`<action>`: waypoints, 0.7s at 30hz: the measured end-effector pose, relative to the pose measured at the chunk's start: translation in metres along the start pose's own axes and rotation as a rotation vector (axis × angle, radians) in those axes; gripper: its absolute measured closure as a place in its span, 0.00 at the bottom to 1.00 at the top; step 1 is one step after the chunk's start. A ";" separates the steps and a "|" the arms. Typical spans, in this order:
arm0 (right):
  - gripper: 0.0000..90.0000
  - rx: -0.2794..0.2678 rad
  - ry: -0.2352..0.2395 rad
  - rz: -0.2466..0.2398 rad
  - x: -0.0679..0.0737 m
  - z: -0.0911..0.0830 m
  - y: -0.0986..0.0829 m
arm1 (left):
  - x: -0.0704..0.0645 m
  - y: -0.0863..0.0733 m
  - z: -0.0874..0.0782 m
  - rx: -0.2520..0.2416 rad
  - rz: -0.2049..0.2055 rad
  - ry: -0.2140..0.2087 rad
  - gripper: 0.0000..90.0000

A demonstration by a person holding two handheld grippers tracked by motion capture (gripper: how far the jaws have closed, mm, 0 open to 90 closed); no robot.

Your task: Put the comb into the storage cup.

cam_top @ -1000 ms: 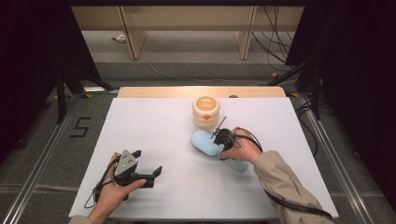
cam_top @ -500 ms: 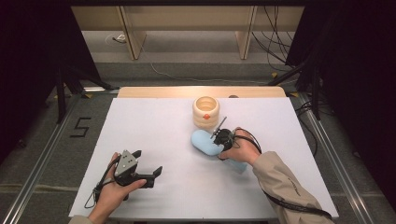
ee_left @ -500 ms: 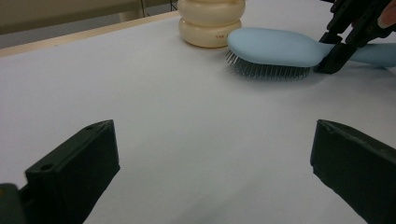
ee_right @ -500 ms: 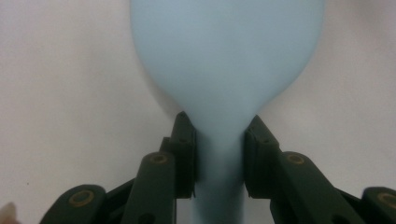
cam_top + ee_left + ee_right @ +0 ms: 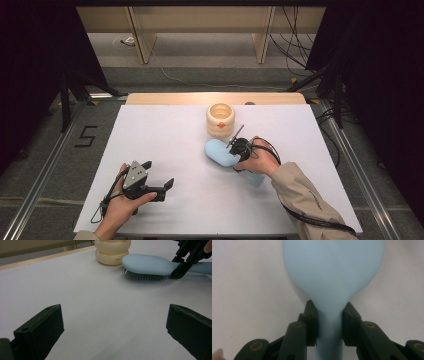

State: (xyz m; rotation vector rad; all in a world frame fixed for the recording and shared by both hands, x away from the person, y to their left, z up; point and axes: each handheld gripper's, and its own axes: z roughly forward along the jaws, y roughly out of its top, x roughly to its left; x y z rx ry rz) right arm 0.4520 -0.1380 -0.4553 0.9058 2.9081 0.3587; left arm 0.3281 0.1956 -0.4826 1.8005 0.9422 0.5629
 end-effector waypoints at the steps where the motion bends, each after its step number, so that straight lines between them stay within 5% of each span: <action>1: 0.78 -0.001 0.002 0.005 0.000 -0.001 0.000 | 0.000 0.000 0.000 0.000 0.000 0.000 0.01; 21: 0.78 -0.066 0.036 0.033 0.003 -0.017 0.000 | 0.000 0.000 0.000 0.000 0.000 0.000 0.01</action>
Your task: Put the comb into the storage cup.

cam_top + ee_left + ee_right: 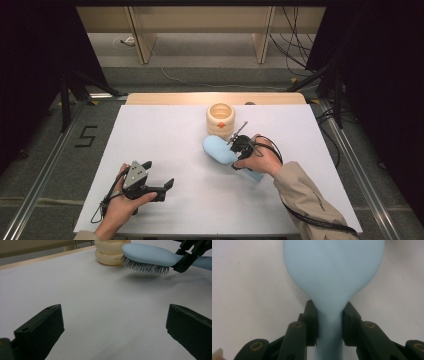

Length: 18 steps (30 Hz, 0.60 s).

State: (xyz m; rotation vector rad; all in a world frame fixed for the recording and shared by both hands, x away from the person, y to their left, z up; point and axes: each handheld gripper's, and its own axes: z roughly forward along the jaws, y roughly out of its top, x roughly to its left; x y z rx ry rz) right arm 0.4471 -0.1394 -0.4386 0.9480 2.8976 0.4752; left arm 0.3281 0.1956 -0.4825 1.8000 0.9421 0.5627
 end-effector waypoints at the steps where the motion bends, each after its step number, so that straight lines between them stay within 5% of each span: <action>1: 0.78 -0.005 0.002 0.001 0.000 -0.001 0.000 | 0.000 0.000 0.000 0.000 0.000 0.000 0.01; 18: 0.78 -0.064 0.019 0.030 0.002 -0.008 0.001 | -0.001 0.000 0.002 0.000 -0.008 -0.010 0.02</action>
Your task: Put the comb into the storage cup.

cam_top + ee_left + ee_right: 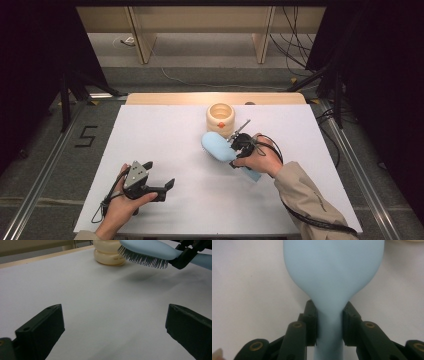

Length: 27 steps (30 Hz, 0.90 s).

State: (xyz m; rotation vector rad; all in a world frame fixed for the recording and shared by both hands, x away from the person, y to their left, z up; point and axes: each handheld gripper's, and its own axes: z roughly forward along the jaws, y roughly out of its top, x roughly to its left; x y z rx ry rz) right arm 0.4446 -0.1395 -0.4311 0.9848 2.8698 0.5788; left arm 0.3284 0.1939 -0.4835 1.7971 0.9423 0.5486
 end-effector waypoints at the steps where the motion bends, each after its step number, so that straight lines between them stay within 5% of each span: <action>1: 0.78 -0.004 0.000 0.001 0.000 0.000 0.000 | 0.000 0.000 0.000 0.000 0.000 0.000 0.02; 27: 0.78 -0.127 0.016 0.036 0.012 -0.009 0.004 | -0.002 0.001 0.000 -0.005 -0.001 -0.004 0.02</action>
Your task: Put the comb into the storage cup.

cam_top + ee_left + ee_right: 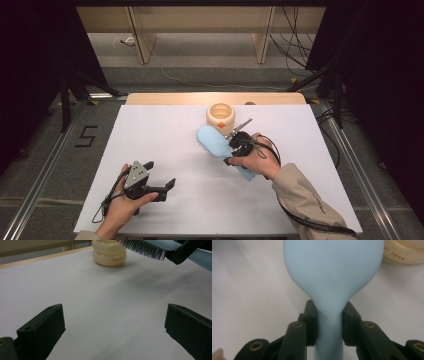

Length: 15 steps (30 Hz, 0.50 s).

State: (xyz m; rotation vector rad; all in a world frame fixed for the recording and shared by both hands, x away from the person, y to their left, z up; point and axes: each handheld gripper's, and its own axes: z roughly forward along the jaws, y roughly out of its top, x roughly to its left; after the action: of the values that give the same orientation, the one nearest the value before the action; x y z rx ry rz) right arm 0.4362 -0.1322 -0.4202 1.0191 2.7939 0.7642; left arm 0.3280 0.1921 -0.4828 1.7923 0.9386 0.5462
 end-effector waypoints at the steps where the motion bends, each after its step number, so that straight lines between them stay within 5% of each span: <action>1: 0.78 -0.007 0.001 0.004 0.000 0.000 0.000 | 0.000 0.000 0.000 0.000 -0.001 0.000 0.02; 15: 0.78 -0.083 0.010 0.024 0.002 -0.002 0.001 | 0.000 0.000 0.001 -0.001 -0.008 -0.001 0.03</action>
State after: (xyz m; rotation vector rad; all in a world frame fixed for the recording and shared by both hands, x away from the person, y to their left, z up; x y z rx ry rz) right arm 0.4350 -0.1308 -0.4181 1.0388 2.7370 0.8828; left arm 0.3281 0.1916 -0.4833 1.7872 0.9441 0.5414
